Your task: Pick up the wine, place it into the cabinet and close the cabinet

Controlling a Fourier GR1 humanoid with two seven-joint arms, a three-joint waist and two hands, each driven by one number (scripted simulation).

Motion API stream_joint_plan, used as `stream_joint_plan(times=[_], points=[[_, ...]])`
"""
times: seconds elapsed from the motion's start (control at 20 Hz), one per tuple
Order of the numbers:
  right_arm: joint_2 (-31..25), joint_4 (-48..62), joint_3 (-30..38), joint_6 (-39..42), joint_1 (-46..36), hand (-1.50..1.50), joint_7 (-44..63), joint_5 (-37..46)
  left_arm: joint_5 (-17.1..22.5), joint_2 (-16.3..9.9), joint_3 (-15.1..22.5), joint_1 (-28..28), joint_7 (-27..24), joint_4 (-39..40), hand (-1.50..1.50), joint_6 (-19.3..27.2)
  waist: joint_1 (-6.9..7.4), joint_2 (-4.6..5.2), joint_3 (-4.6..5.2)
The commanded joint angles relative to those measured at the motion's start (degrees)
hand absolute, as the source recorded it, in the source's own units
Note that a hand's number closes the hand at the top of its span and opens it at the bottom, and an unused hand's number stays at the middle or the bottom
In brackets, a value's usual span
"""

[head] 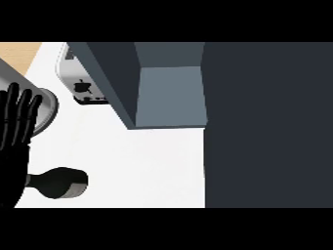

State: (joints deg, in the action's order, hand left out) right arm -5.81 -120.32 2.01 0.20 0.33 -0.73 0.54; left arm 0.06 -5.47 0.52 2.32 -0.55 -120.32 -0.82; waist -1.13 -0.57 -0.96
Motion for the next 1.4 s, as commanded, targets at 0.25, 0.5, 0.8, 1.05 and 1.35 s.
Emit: stream_joint_plan(times=[0.25,0.5,0.8,1.05,1.35], points=[[-0.24,-9.01,-1.79,2.35,6.47,-1.5,3.75,-2.61,-2.8,5.24,-6.71,18.66,-7.03,-9.43,-1.5,7.12,2.62,-0.11,1.04],[-3.58,-15.87,-7.3,8.54,8.31,-1.5,13.29,-8.47,11.98,5.41,-3.55,24.04,0.06,-16.42,-1.5,11.64,2.03,0.14,1.01],[-3.02,-18.69,-7.29,5.94,2.72,-1.5,20.85,-10.94,8.15,5.46,4.07,30.46,3.79,-26.43,-1.5,16.91,1.74,0.43,0.96],[-4.44,-28.79,-8.76,1.05,-1.83,-1.5,34.45,-11.49,2.24,5.45,6.81,24.13,11.72,-28.77,-1.5,21.77,0.77,0.44,0.94],[-3.8,-29.43,-9.09,-1.15,-4.6,-1.5,38.18,-9.57,-0.5,4.84,7.43,26.11,14.53,-31.54,-1.5,23.35,1.05,0.31,0.94]])
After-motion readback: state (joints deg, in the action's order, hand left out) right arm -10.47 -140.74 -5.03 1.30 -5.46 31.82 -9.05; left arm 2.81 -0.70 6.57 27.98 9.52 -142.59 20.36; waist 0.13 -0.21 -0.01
